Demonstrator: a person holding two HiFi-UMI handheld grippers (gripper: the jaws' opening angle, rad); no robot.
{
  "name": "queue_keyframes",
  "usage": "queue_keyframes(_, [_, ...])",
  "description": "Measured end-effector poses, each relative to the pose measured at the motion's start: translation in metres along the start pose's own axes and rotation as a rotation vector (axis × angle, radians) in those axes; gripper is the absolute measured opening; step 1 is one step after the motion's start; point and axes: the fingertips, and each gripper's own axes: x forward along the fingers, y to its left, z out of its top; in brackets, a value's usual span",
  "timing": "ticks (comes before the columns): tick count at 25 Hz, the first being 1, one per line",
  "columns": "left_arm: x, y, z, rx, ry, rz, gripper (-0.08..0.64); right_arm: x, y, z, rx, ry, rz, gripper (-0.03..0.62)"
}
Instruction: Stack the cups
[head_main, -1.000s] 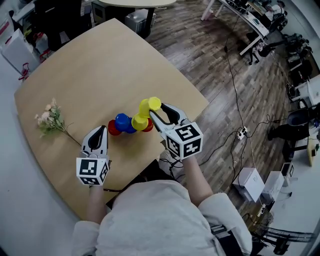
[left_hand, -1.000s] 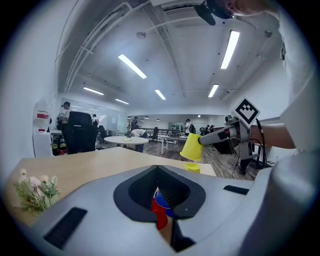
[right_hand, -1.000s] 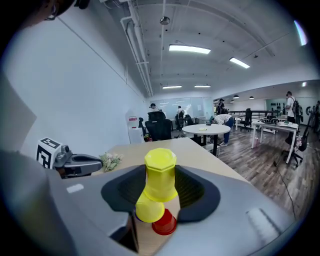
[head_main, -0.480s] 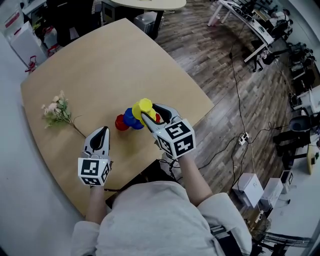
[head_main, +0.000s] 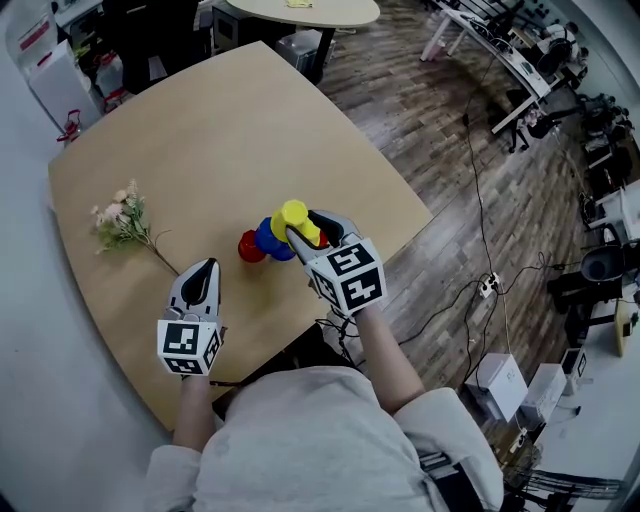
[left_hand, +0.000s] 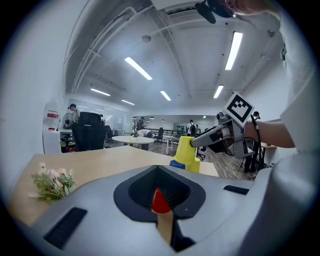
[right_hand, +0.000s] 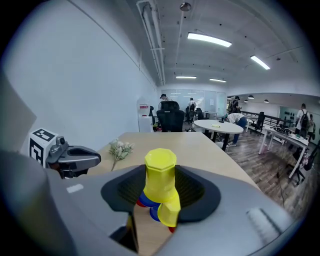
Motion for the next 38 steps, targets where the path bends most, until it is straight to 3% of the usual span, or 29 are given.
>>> queue_keyframes(17, [-0.001, -0.001, 0.006, 0.008, -0.009, -0.009, 0.009, -0.002, -0.003, 0.000, 0.020, -0.023, -0.014, 0.213])
queue_keyframes(23, [-0.001, -0.004, 0.014, 0.030, -0.024, -0.013, 0.008, -0.015, -0.003, 0.011, 0.013, -0.096, -0.034, 0.219])
queue_keyframes(31, [0.004, -0.005, 0.041, 0.049, -0.090, -0.029, 0.008, -0.047, -0.013, 0.016, 0.006, -0.190, -0.126, 0.022])
queue_keyframes(38, [0.010, -0.006, 0.057, 0.045, -0.133, -0.037, 0.008, -0.076, -0.028, 0.023, 0.035, -0.316, -0.182, 0.012])
